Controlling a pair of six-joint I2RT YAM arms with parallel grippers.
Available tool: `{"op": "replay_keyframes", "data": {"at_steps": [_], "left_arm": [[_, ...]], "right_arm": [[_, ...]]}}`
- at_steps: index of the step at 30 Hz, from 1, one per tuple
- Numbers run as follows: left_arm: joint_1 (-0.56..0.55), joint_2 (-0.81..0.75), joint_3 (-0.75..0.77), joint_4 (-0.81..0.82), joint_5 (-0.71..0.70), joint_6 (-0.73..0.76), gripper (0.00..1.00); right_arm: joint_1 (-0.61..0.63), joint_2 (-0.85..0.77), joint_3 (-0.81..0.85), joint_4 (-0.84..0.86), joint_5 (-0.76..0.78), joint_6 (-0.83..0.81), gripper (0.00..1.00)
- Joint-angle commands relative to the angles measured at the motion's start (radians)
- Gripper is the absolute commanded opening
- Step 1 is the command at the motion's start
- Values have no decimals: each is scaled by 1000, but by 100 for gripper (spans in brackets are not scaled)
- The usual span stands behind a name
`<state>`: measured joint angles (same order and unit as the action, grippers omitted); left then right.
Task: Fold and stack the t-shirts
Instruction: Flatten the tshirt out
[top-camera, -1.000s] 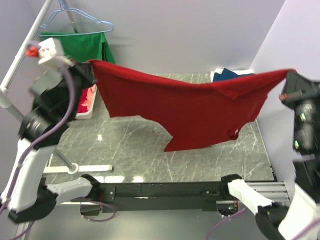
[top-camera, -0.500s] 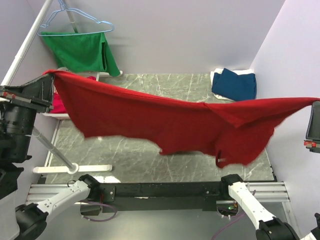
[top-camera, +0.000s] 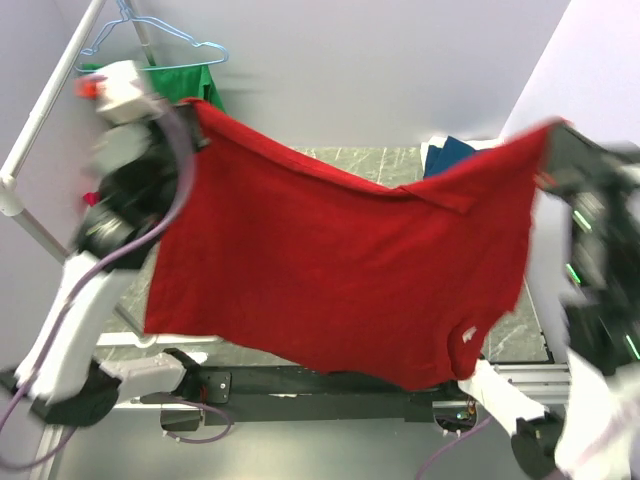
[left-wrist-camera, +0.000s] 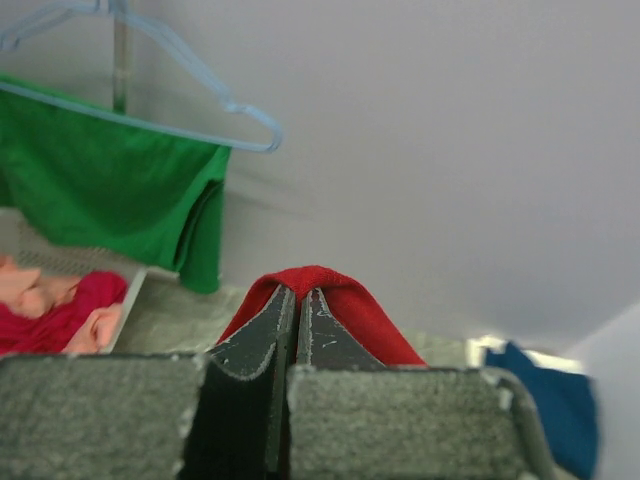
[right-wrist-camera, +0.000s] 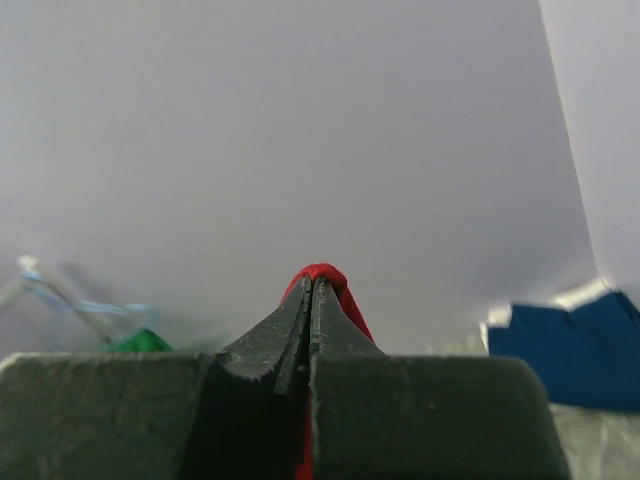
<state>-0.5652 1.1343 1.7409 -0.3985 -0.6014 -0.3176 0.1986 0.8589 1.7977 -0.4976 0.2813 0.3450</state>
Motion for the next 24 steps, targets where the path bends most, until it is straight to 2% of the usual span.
{"op": "replay_keyframes", "data": {"at_steps": [1, 5, 12, 18, 24], "left_arm": [[27, 90, -21, 148, -136, 20, 1], [85, 169, 6, 164, -109, -15, 1], [156, 220, 117, 136, -52, -15, 1], [162, 134, 123, 99, -26, -12, 1], [162, -30, 56, 10, 12, -26, 1]], "right_arm": [[-2, 133, -57, 112, 56, -26, 0], [-4, 195, -41, 143, 71, -37, 0], [-7, 223, 20, 142, 71, -54, 0], [-10, 138, 34, 123, 59, -60, 0], [-7, 0, 22, 58, 21, -54, 0]]}}
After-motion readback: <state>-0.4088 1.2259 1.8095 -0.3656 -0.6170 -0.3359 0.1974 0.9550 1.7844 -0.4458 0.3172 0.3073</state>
